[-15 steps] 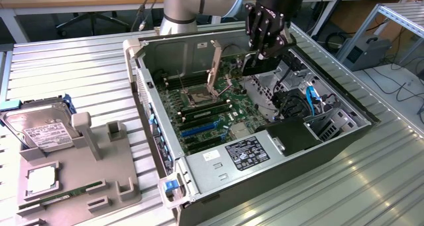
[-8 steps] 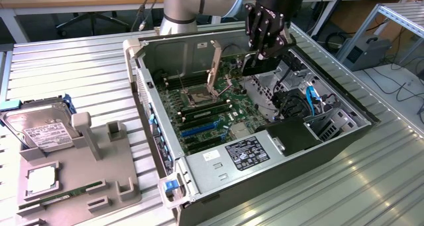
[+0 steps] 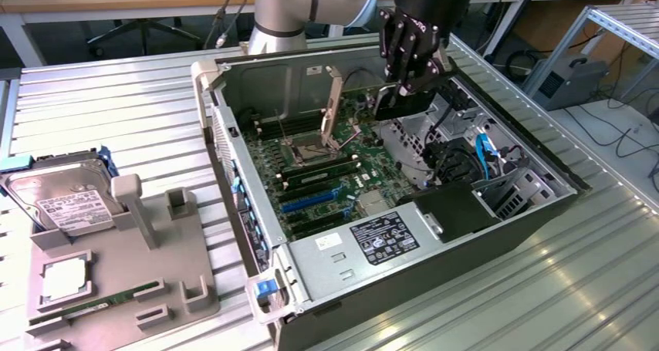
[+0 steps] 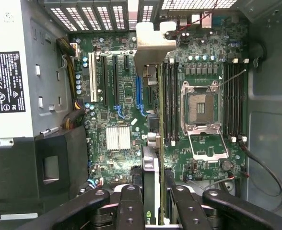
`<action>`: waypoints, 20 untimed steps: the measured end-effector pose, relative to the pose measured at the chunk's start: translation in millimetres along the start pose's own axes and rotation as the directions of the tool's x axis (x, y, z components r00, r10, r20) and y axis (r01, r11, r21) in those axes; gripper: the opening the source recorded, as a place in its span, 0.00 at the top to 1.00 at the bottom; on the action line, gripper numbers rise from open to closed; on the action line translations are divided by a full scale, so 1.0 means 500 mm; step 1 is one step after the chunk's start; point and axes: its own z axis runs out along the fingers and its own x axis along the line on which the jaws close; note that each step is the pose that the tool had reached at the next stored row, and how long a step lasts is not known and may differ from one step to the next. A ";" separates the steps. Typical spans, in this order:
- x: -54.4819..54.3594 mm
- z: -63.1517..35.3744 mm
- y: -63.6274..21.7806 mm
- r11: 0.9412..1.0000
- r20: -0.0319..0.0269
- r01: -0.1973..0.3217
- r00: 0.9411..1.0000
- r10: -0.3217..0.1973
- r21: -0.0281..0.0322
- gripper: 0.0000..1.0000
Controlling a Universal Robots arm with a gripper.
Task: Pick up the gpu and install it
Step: 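Insert the gpu into the slot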
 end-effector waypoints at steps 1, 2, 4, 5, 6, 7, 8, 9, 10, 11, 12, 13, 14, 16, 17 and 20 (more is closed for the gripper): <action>0.000 0.001 0.000 1.000 0.000 0.000 1.000 0.000 0.000 0.73; 0.000 0.003 0.001 1.000 0.000 0.000 1.000 0.000 0.000 0.73; 0.000 0.003 0.001 1.000 0.000 0.000 1.000 0.000 0.000 0.73; 0.000 0.003 0.001 1.000 0.000 0.000 1.000 0.000 0.000 0.73; 0.000 0.003 0.001 1.000 0.000 0.000 1.000 0.000 0.000 0.73; 0.000 0.004 0.001 1.000 0.000 0.000 1.000 0.000 0.000 0.73; 0.000 0.005 0.001 1.000 0.000 0.000 1.000 0.000 0.000 0.73; 0.000 0.007 0.003 1.000 0.000 0.000 1.000 0.000 0.000 0.73; 0.000 0.009 0.003 1.000 0.000 0.000 1.000 0.000 0.000 0.73; 0.000 0.009 0.003 1.000 0.000 0.000 1.000 0.000 0.000 0.73; 0.000 0.009 0.003 1.000 0.000 0.000 1.000 0.000 0.000 0.73; 0.000 0.010 0.004 1.000 0.000 0.000 1.000 0.000 0.000 0.73; 0.000 0.010 0.004 1.000 0.000 0.000 1.000 0.000 0.000 0.73; 0.000 0.010 0.004 1.000 0.000 0.000 1.000 0.000 0.000 0.73; 0.000 0.010 0.004 1.000 0.000 0.000 1.000 0.000 0.000 0.73; 0.000 0.010 0.004 1.000 0.000 0.000 1.000 0.000 0.000 0.73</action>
